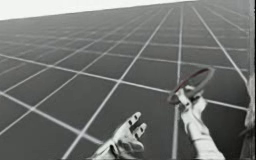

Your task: Pick up and drop off the object

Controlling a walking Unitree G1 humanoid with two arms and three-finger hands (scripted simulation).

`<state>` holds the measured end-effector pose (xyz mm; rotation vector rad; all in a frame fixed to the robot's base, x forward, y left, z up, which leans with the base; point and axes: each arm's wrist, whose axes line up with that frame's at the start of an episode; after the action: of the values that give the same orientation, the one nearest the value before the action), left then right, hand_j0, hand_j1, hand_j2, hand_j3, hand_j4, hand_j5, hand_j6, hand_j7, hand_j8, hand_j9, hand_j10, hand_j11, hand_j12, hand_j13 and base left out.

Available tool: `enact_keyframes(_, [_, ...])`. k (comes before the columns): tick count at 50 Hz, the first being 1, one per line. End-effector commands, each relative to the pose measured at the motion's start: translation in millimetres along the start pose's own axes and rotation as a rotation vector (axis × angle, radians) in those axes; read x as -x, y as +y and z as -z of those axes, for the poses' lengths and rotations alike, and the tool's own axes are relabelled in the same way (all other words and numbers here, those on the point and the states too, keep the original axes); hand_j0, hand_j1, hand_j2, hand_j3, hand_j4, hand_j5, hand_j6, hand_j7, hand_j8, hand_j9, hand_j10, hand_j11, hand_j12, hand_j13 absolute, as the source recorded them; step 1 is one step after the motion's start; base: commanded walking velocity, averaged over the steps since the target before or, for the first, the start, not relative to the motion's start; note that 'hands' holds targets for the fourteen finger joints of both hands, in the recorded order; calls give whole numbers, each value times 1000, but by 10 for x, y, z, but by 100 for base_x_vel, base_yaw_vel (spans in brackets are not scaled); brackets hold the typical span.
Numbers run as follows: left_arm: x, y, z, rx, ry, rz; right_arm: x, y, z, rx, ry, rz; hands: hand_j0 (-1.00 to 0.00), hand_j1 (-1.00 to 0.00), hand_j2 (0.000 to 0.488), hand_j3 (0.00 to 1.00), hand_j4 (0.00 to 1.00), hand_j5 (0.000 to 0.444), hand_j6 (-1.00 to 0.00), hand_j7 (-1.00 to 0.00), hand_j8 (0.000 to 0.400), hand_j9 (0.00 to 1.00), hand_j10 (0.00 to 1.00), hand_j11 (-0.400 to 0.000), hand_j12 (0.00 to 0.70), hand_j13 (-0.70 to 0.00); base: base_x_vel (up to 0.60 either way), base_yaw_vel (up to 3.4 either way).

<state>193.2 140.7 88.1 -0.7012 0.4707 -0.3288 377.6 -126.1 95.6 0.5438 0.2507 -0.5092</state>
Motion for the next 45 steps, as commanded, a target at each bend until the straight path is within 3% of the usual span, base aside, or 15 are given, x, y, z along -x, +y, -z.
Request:
enact_keyframes(1, [29,29,0,14,-15,5,48,133,-78,3,-36,-41,0,0,0,1000,1000,0,0,0,0,1000,1000,-400,0,-700,50,-20])
enact_keyframes(45, [29,29,0,14,-15,5,48,133,-78,3,-36,-41,0,0,0,1000,1000,0,0,0,0,1000,1000,-400,0,-700,54,-12])
